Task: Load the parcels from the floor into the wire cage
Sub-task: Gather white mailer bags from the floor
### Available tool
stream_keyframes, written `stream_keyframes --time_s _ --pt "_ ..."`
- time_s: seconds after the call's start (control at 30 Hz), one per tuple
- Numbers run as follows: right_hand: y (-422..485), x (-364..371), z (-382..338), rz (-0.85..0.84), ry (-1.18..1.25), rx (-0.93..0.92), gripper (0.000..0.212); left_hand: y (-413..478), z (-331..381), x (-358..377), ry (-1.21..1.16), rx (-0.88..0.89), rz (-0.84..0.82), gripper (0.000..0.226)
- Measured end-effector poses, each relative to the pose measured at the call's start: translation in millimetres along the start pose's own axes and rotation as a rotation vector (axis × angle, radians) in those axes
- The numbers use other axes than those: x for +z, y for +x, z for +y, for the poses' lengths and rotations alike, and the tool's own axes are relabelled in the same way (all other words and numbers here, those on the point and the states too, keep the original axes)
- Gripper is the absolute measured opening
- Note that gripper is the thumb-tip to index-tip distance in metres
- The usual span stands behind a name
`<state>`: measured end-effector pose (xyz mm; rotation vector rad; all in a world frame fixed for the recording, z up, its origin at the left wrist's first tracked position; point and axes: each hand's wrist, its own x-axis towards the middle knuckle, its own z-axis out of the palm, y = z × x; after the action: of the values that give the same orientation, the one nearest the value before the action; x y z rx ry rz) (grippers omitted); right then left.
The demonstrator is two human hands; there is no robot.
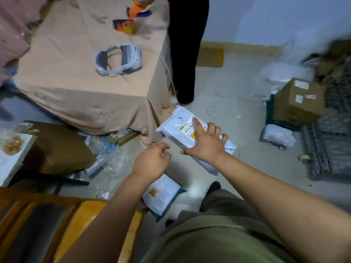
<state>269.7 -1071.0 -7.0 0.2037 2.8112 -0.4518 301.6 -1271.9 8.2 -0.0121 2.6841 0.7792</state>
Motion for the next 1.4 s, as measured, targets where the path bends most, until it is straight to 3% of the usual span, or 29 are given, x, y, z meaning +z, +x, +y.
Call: stream_keyframes --time_s 0.37,0.63,1.03,1.4 --pt "16.7 -67.5 199.2 0.117 0.174 0.39 0.128 91.8 202.9 103.1 0.171 0.334 -0.246 0.03" --pt "51.9 -101.3 351.9 0.124 0.212 0.592 0.126 153.4 334.5 196.7 0.192 0.39 -0.426 0.028" --pt "150.9 -123.3 517.2 0.0 0.185 0.631 0.13 291.1 458.2 281.6 0.311 0.48 -0.606 0.032" --pt "241.8 -135.6 646.2 -0.223 0.119 0.699 0.134 443.9 563.1 361.5 0.479 0.564 -0.83 0.041"
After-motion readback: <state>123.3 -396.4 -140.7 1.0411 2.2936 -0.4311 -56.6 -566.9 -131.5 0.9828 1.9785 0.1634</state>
